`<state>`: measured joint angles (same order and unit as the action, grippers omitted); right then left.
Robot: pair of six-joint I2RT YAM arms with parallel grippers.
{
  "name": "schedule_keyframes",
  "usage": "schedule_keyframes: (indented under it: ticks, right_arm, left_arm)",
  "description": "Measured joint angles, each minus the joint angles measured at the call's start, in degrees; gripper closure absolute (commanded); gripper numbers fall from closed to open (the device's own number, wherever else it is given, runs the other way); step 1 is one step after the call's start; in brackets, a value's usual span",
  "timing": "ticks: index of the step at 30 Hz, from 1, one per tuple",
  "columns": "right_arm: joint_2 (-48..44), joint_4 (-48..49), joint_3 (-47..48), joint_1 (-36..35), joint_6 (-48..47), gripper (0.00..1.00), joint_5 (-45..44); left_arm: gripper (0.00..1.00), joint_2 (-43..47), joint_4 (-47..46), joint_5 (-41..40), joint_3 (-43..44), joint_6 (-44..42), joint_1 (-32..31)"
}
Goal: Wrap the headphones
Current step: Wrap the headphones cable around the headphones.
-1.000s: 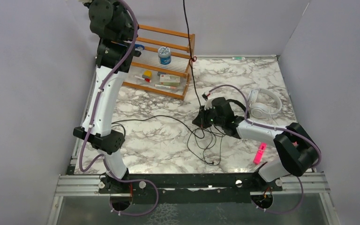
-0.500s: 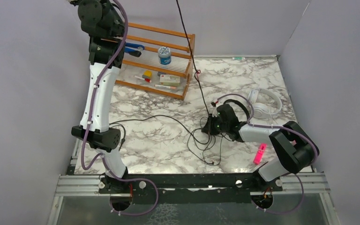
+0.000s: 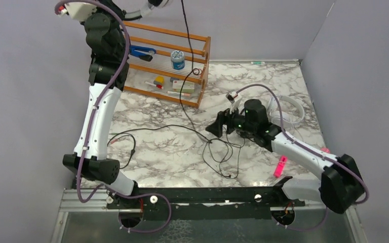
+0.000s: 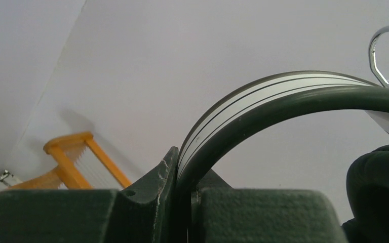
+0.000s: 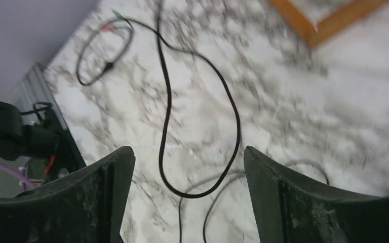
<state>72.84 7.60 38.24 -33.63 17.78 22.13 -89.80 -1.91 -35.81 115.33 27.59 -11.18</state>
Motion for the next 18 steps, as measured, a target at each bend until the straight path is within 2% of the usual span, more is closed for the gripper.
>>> schedule_keyframes:
  ticks: [4,8,18]
  right_arm:
    - [-3.85,-1.05,10.78,-0.02,-4.85,0.12,4.66]
    - [-3.45,-0.07,18.93,-0.02,-6.67,0.12,9.16]
    - [9.46,14.91,32.00,-0.11,-2.78,0.16,17.42]
  left_arm:
    - [1.00,5.18,4.48,3.93,-9.05,4.00,-0.07]
    - [1.00,7.74,8.37,9.16,-12.70,6.88,-0.02]
    - [1.00,11.89,12.11,17.66,-18.08,10.43,-0.07]
